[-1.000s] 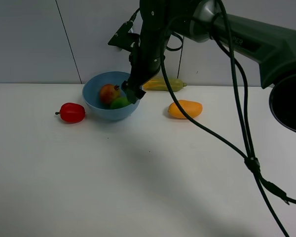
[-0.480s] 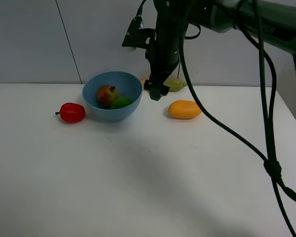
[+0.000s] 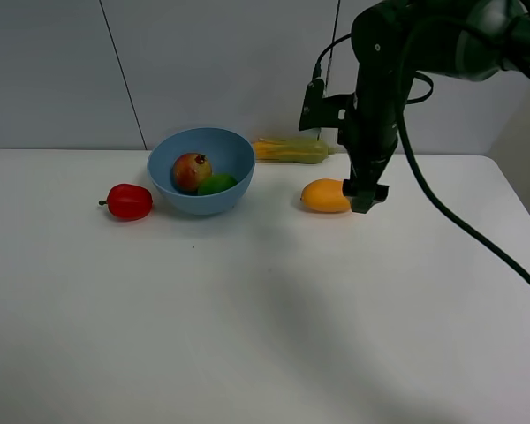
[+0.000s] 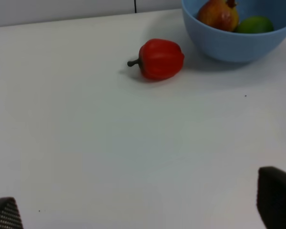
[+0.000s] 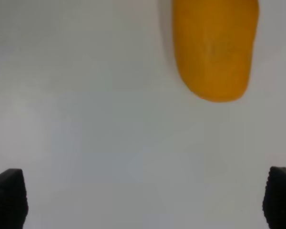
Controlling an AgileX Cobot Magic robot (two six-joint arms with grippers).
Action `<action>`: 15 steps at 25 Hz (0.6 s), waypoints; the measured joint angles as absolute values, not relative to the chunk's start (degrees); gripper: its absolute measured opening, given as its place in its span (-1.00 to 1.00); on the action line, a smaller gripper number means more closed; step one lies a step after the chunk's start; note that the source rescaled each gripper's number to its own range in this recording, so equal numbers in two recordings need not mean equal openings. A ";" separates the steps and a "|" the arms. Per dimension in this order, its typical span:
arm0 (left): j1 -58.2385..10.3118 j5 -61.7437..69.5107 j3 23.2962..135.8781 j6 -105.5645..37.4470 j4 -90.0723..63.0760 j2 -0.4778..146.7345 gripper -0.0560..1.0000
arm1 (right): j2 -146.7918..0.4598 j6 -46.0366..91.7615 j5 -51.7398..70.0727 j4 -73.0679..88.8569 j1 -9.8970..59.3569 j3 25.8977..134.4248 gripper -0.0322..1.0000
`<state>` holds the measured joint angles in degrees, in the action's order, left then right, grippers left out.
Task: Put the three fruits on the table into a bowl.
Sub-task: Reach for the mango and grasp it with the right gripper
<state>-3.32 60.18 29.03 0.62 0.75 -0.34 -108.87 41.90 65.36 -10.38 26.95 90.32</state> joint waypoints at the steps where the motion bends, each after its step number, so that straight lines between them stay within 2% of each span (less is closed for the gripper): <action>1: -3.32 60.18 29.03 0.62 0.75 -0.34 0.97 | -108.87 41.96 63.93 -10.40 26.11 90.32 1.00; 15: -3.32 60.18 29.03 0.62 0.75 -0.34 0.98 | -118.34 44.89 54.21 -8.54 23.71 90.01 1.00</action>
